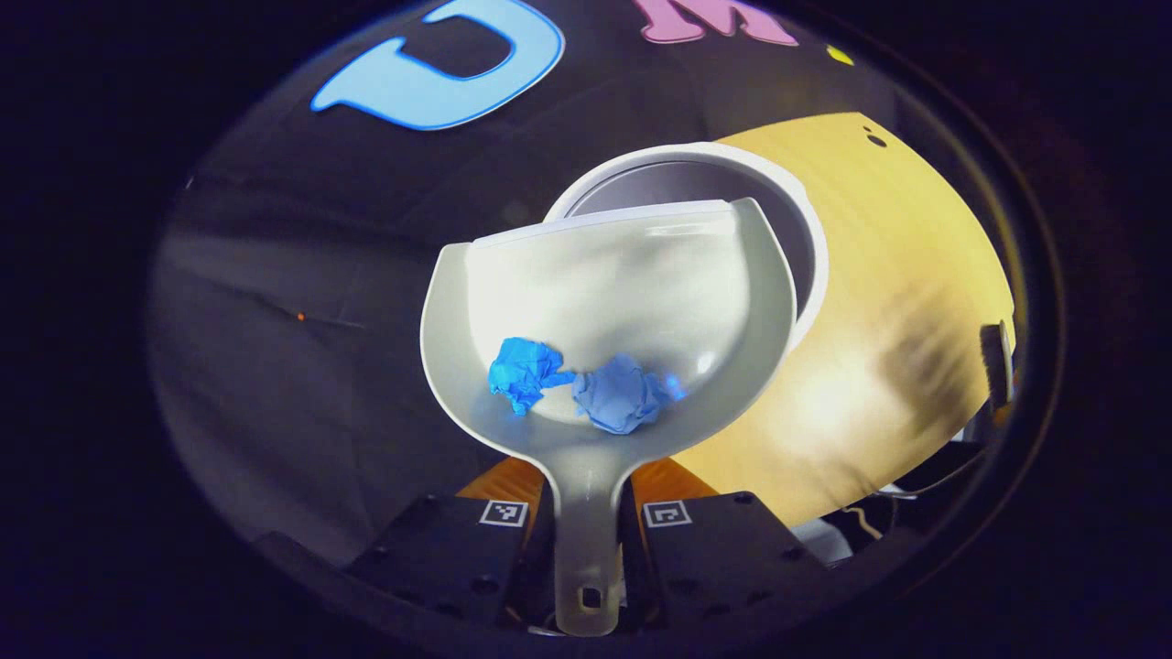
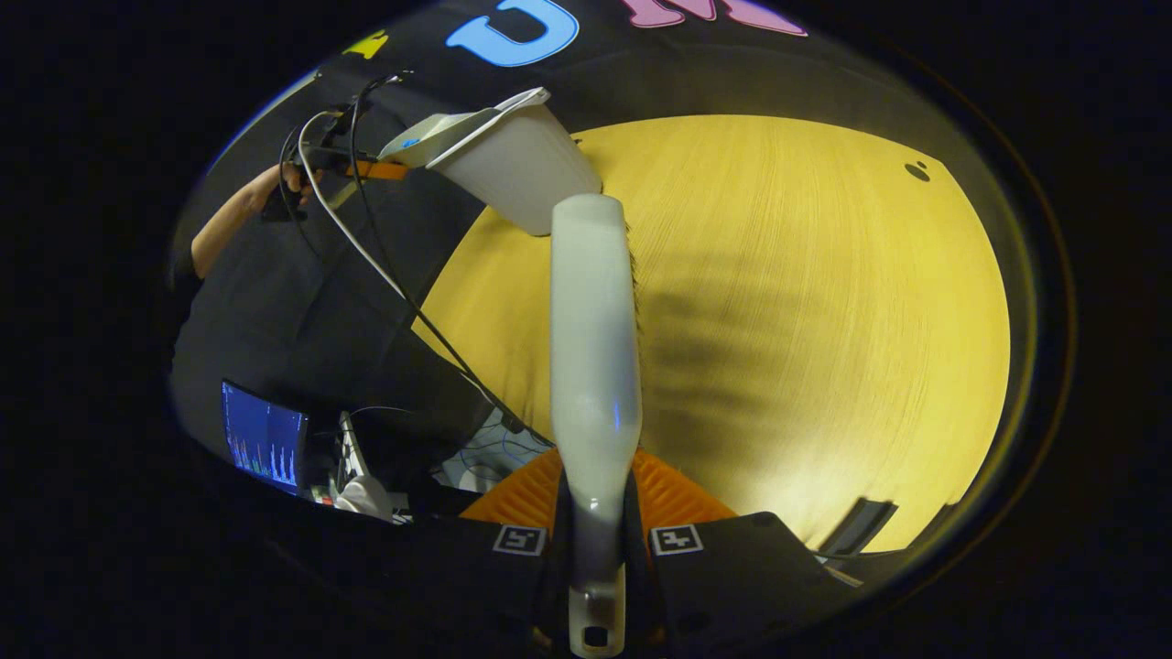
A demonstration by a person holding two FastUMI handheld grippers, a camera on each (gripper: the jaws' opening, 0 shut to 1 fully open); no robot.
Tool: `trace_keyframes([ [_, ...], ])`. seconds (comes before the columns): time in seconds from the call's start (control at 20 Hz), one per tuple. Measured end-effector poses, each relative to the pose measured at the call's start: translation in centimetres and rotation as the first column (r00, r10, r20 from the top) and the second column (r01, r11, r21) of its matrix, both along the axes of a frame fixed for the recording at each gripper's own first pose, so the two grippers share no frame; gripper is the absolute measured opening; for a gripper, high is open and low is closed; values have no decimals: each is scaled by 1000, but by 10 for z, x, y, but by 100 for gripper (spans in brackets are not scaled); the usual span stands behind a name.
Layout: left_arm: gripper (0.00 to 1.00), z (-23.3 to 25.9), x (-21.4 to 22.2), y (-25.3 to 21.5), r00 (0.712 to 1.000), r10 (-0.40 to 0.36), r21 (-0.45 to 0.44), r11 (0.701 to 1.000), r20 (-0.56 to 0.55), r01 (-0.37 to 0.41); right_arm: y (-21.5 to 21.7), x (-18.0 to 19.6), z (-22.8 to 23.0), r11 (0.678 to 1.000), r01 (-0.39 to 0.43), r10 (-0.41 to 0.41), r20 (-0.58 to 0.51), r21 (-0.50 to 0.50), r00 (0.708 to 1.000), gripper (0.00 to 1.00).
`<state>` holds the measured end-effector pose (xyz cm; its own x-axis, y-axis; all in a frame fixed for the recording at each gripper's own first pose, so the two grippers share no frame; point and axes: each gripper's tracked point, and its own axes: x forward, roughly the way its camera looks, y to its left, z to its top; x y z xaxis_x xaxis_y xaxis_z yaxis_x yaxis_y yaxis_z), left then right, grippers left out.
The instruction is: Pick up the small broom and dustpan from the desktop, sweep the trash into the dustpan with the broom, and then empty the trash into the garbage bin.
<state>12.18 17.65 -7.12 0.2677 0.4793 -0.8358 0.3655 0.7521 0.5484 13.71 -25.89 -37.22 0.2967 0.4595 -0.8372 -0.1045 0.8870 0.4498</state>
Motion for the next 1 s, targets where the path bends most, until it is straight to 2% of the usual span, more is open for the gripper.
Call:
trace_keyframes([
  [0.1,30,-4,-8,9,991,-104,170,978,-89,118,-4,-6,0,999,31,-31,-3,16,1000,28],
  [0.25,28,-7,-10,14,947,-232,342,891,-222,299,-23,-11,1,995,89,-89,-2,34,996,28],
  [0.35,29,-2,-12,15,939,-245,394,859,-243,326,-38,-8,3,993,110,-110,7,32,994,27],
  [0.45,29,-2,-9,20,938,-253,417,845,-238,334,-45,-9,7,993,114,-115,17,42,993,28],
  [0.5,30,-4,-11,22,940,-252,416,848,-229,328,-49,-9,8,993,110,-111,14,50,994,27],
  [0.6,30,-2,-13,23,957,-214,405,871,-198,279,-54,-12,5,995,88,-88,0,50,996,27],
  [0.75,30,0,-6,21,975,-180,436,873,-132,220,-61,-20,-3,999,33,-32,-13,21,999,28],
  [0.9,29,4,-2,17,992,-119,379,917,-43,127,-60,-18,-2,1000,18,-18,-7,18,1000,27],
  [1.0,30,2,1,15,994,-91,328,942,54,68,-59,-13,-1,1000,19,-19,1,8,1000,28],
])
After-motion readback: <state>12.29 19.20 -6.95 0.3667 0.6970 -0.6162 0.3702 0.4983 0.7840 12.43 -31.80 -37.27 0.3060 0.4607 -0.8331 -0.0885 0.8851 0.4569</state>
